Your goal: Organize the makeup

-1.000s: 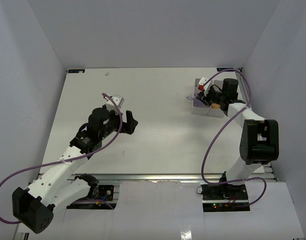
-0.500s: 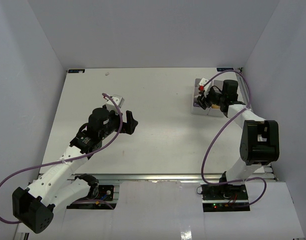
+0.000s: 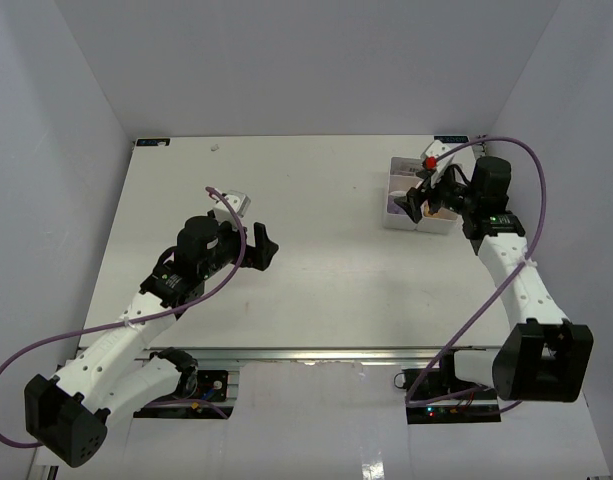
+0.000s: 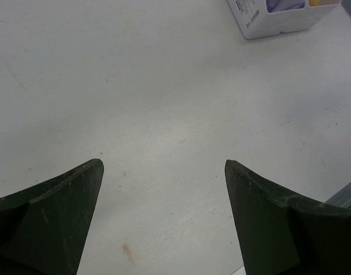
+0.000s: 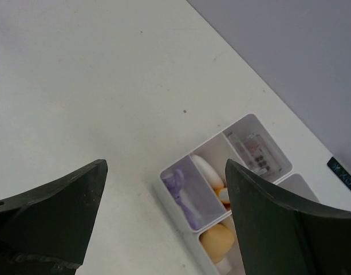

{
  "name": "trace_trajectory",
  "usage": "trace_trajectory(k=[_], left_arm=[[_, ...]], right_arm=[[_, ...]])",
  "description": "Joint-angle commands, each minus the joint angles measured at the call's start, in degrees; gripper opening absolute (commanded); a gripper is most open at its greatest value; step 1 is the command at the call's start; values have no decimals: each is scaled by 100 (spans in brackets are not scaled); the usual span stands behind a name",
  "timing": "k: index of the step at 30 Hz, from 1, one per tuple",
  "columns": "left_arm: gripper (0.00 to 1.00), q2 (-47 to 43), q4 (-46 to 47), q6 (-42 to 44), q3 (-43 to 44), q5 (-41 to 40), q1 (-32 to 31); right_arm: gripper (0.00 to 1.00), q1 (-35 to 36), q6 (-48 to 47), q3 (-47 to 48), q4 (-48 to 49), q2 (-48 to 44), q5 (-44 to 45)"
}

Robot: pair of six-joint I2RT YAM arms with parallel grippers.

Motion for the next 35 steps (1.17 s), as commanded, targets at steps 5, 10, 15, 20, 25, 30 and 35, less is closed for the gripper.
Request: trace_trajectory(k=[5, 10, 15, 20, 25, 30, 35], left_arm=[[98, -217, 248, 60, -84, 564, 0], [98, -217, 277, 58, -128, 570, 0], [98, -145, 314, 72, -167, 541, 0], [98, -62, 330, 86, -191, 526, 0], [98, -90, 349, 100, -220, 478, 0], [98, -96, 365, 122, -227, 475, 0], [98, -140, 373, 122, -235, 491, 0]], right_arm=[[90, -108, 1715, -837, -1662, -1684, 1049], [90, -231, 2363, -1850, -1302, -3159, 1794], [90, -437, 2836, -2897, -841, -4243, 1894], [90, -541, 3201, -2751, -999, -4252, 2178], [90, -550, 3315, -2664, -1100, -4065, 2447], [90, -558, 3380, -2640, -1116, -4065, 2598], [90, -550, 3378, -2607, -1142, -4030, 2580]])
